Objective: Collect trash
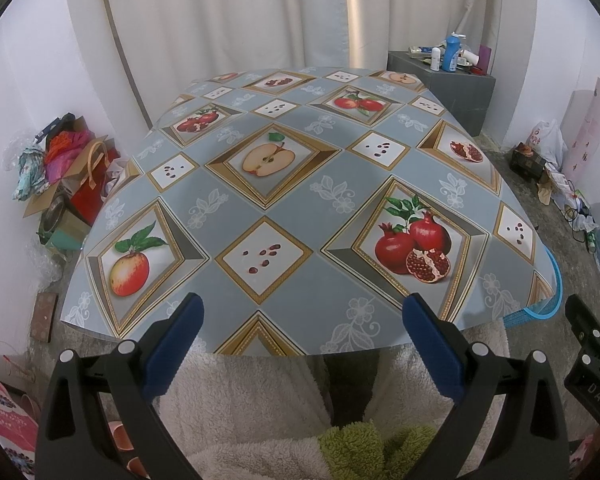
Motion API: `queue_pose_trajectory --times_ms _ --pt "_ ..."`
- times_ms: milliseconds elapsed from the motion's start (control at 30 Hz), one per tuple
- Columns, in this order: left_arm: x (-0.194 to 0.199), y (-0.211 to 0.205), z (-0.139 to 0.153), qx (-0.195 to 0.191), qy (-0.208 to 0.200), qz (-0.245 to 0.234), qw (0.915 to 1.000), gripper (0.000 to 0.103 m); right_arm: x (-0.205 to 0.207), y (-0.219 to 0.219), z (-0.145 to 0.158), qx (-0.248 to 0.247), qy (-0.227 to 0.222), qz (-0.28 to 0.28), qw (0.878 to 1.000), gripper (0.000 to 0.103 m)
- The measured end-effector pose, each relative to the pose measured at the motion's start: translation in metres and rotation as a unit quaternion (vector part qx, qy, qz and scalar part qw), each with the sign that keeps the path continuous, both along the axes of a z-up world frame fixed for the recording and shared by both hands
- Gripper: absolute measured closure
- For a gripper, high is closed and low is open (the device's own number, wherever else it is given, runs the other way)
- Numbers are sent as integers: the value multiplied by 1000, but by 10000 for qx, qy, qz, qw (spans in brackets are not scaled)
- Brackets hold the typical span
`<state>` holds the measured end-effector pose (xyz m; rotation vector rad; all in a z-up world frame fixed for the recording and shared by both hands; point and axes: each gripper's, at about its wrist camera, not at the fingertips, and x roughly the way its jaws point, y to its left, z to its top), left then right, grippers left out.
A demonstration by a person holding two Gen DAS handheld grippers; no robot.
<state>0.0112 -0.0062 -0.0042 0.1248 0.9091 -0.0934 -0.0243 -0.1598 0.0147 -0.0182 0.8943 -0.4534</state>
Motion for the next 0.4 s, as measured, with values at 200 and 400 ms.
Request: queue_pose_trajectory --times_ms 200,400 --pt "0 0 0 -2 2 -5 10000 6 -1 -1 0 3 2 8 10000 8" --pt "1 1 1 -6 17 3 10000 6 0 0 0 2 -4 4 10000 8"
